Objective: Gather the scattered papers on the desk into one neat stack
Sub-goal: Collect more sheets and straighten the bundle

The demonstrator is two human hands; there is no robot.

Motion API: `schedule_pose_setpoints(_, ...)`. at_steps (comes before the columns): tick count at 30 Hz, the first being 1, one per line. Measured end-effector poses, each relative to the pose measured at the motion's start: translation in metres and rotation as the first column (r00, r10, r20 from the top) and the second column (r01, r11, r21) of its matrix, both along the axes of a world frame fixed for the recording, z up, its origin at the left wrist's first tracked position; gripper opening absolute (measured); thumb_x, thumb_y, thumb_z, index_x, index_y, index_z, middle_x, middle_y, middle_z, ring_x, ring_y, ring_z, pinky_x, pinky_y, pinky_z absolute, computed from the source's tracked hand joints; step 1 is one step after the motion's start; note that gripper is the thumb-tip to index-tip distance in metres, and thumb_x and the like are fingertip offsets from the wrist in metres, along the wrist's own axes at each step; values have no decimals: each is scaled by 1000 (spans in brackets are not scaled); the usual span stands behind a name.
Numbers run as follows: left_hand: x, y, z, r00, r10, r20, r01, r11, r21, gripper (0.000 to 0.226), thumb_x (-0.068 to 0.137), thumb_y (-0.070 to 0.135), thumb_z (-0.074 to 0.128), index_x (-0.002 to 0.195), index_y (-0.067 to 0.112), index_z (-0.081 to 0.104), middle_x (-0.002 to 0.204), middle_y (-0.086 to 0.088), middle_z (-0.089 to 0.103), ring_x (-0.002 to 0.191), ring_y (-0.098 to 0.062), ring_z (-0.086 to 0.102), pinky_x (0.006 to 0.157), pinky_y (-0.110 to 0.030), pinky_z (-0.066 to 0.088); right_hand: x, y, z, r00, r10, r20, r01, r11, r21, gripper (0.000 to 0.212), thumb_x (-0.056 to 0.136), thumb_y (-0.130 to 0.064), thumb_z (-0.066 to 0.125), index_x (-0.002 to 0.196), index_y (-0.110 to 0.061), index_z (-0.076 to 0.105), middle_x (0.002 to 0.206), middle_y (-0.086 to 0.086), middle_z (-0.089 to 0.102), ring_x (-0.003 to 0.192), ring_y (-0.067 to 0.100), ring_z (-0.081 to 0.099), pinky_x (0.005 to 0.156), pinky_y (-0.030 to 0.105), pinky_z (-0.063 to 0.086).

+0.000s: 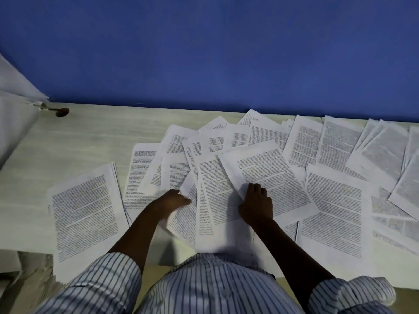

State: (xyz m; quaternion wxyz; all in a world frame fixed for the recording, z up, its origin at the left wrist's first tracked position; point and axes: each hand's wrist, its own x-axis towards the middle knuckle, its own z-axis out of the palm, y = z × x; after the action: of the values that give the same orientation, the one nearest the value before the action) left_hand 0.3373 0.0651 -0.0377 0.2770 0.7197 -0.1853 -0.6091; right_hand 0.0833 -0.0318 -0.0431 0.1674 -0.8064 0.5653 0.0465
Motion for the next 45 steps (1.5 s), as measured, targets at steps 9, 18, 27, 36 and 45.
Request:
schedule_pose_setpoints(9, 1, 12, 9, 961, -181, -210, 203, 975, 90, 43, 81, 16, 79, 121, 6, 67, 117, -14, 72, 108, -33, 68, 102, -52, 49, -12, 1, 13, 956, -198, 217, 178, 978, 106, 31, 86, -10, 51, 116, -8, 56, 110, 14, 62, 102, 37, 61, 84, 41, 48)
schedule_pose_setpoints(18, -48, 16, -12, 989, -39, 146, 47, 997, -58, 105, 53, 61, 90, 135, 7, 54, 128, -7, 63, 117, -23, 61, 87, -27, 54, 29, 62, 22, 806, -334, 489, -28, 804, 595, 29, 93, -18, 65, 121, -11, 60, 94, 4, 66, 76, 18, 66, 61, 30, 54)
schedule_pose_setpoints(27, -29, 44, -3, 993, 27, 114, -3, 979, -203, 32, 75, 7, 82, 101, 22, 72, 96, 5, 73, 91, -13, 69, 89, -34, 55, -33, 23, 12, 850, -368, 376, 325, 929, 175, 26, 88, -25, 68, 106, -6, 66, 109, 14, 65, 103, 31, 62, 85, 33, 47)
schedule_pose_setpoints(36, 29, 89, -8, 962, 260, -81, -271, 947, -175, 38, 77, 1, 79, 113, 11, 71, 113, -9, 74, 108, -29, 69, 105, -49, 47, -38, 37, 8, 936, -327, 131, 303, 937, 175, 62, 89, -49, 64, 132, -6, 53, 132, 19, 49, 125, 37, 45, 100, 41, 42)
schedule_pose_setpoints(45, 14, 99, 8, 906, 421, -38, -421, 894, -153, 35, 98, 29, 60, 126, 8, 61, 117, -11, 69, 94, -26, 67, 88, -39, 52, -14, 68, 8, 961, -246, 124, 229, 964, 133, 69, 86, -54, 66, 134, -6, 50, 131, 18, 50, 124, 35, 46, 95, 45, 47)
